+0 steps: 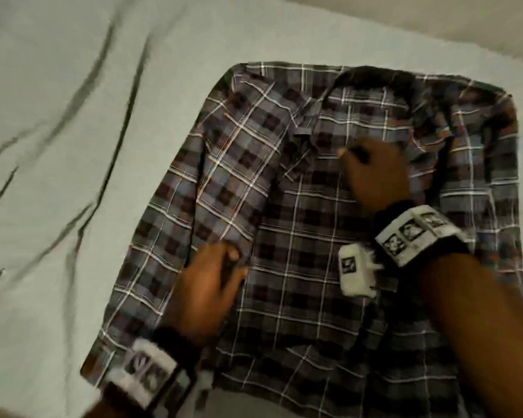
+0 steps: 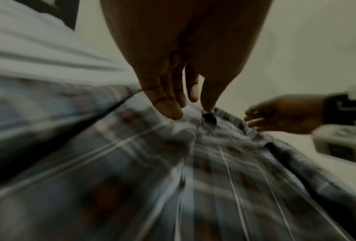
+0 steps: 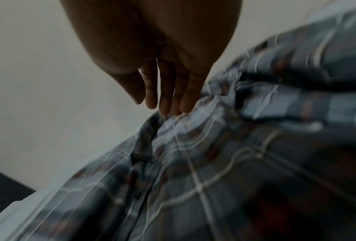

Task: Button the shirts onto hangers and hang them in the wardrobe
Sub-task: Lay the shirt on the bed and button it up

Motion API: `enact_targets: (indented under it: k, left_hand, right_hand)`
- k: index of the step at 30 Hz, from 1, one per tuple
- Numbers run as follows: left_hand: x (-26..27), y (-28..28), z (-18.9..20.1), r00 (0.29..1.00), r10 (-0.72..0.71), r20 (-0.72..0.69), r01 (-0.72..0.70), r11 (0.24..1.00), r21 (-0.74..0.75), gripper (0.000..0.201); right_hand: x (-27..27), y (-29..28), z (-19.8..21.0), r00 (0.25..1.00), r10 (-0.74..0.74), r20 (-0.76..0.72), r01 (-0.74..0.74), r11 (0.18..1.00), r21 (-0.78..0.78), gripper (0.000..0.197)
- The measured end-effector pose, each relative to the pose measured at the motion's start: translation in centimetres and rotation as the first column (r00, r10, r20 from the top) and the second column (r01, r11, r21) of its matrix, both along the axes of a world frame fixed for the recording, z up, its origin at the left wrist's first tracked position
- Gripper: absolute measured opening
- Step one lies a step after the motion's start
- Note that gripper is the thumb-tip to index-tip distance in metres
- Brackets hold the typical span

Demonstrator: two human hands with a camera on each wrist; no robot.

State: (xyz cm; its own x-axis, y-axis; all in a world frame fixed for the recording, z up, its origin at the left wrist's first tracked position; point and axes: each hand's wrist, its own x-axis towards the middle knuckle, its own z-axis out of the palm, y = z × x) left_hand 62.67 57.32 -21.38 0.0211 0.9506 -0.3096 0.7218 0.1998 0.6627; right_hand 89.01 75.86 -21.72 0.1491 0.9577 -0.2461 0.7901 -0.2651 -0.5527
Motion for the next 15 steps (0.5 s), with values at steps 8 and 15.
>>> enact_targets:
  k: [8, 15]
  left_hand:
    - [-2.9, -11.4, -4.4, 0.971, -0.113, -0.213, 0.077, 0.982, -0.172, 0.048]
    - [-4.8, -13.1, -3.8, 0.921, -0.075, -0.381, 0.017, 0.988, -0.154, 0.042]
  right_hand:
    - [-5.3, 2.1, -5.1, 0.995, -0.096, 0.013, 0.097, 0.987, -0.126, 0.035]
    - [-3.0, 3.5, -4.8, 0.997, -0.077, 0.032, 0.082, 0.974, -0.212, 0.024]
